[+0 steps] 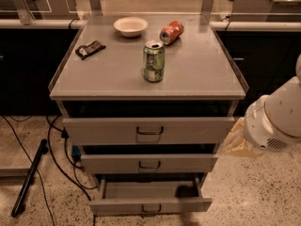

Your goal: Close bottom drawer

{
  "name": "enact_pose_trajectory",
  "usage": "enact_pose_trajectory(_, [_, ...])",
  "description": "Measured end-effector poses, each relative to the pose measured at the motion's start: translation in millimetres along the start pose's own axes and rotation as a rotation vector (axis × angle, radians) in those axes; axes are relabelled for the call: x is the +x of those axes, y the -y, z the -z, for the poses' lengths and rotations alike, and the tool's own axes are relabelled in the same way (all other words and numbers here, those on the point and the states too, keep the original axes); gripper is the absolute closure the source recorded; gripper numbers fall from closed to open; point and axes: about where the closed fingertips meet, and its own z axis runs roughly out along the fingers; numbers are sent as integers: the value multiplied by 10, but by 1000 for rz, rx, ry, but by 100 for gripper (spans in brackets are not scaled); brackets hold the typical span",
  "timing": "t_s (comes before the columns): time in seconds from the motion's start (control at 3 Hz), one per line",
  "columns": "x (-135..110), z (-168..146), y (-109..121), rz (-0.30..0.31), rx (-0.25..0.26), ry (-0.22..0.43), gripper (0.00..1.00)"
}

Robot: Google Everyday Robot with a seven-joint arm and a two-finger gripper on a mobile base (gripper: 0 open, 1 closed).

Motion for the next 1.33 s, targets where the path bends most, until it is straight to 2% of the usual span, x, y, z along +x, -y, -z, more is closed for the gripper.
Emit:
enact_pose_trajectory(0.33, [1,-355,-226,-58,-143,110,100])
enact_pose_trajectory(0.67, [-134,-928,-699,-163,-293,265,100])
enact_pose_trajectory(1.0, [-406,-1523,-1270,-275,-385,401,100])
enact_pose_trajectory(1.33, [-440,-1822,-1583,-314,-416,403,100])
